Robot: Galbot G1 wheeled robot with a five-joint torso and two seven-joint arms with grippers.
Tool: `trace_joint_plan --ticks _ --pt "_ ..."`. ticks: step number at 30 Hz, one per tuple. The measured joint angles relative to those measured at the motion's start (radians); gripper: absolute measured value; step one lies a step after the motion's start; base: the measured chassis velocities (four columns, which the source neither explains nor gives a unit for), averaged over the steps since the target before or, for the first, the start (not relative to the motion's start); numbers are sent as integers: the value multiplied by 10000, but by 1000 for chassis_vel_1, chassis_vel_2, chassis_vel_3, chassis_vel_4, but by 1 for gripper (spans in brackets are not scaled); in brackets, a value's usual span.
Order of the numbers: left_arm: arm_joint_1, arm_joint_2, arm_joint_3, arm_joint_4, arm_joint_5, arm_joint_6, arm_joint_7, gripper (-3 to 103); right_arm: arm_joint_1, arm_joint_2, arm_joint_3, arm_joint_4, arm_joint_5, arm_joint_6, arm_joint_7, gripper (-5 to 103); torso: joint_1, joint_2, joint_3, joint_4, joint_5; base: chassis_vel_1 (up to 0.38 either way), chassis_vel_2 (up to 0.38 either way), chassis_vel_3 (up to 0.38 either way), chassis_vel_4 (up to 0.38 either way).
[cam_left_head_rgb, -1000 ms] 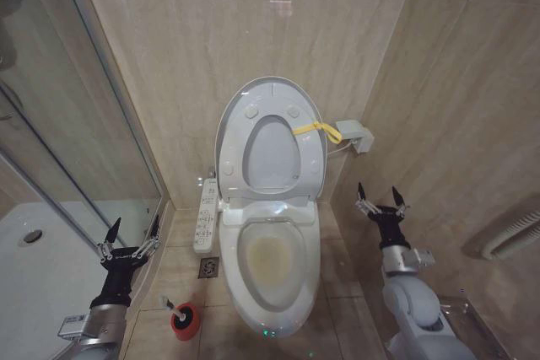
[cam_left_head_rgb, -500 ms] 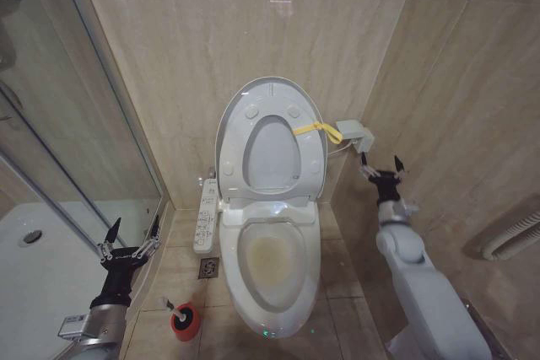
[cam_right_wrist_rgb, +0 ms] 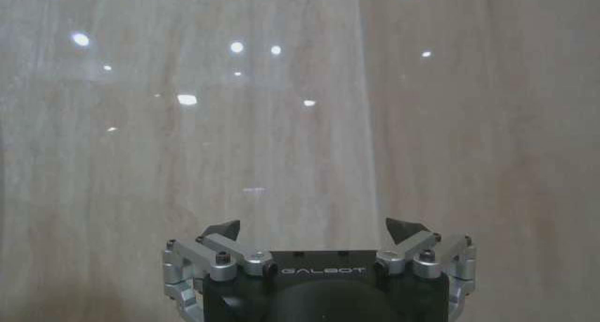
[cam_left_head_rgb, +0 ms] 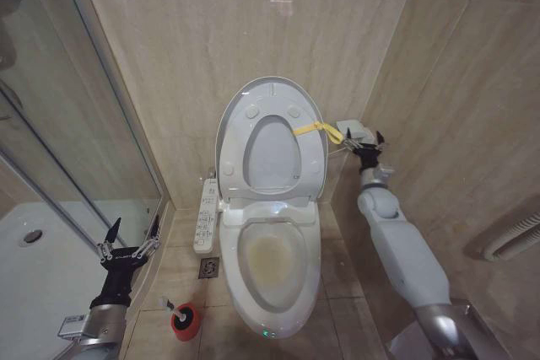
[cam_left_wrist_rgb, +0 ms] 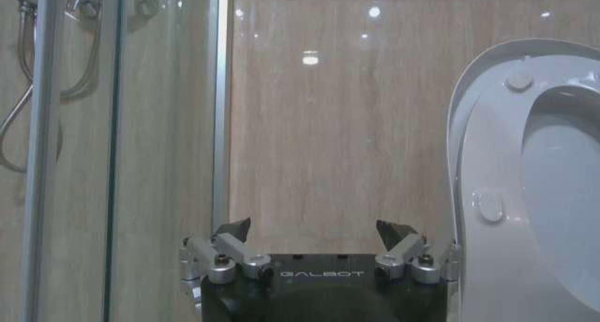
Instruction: Open the toilet lid, clean the toilet bowl with a toilet brush, close the toilet lid, and flush.
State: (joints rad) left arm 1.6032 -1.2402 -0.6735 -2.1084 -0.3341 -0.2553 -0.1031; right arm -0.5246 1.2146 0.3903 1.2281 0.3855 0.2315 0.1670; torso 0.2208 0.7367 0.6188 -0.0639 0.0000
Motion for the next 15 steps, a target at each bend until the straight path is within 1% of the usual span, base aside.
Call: trace_joint_plan --ticks 5,15 --pt "0 0 0 0 0 0 0 92 842 237 -431 -661 -29 0 77 100 0 0 -1 1 -1 0 0 0 0" --pt "1 0 0 0 0 0 0 92 1447 153 -1213 -812 -6 -75 155 100 0 0 -1 -1 -1 0 0 0 0"
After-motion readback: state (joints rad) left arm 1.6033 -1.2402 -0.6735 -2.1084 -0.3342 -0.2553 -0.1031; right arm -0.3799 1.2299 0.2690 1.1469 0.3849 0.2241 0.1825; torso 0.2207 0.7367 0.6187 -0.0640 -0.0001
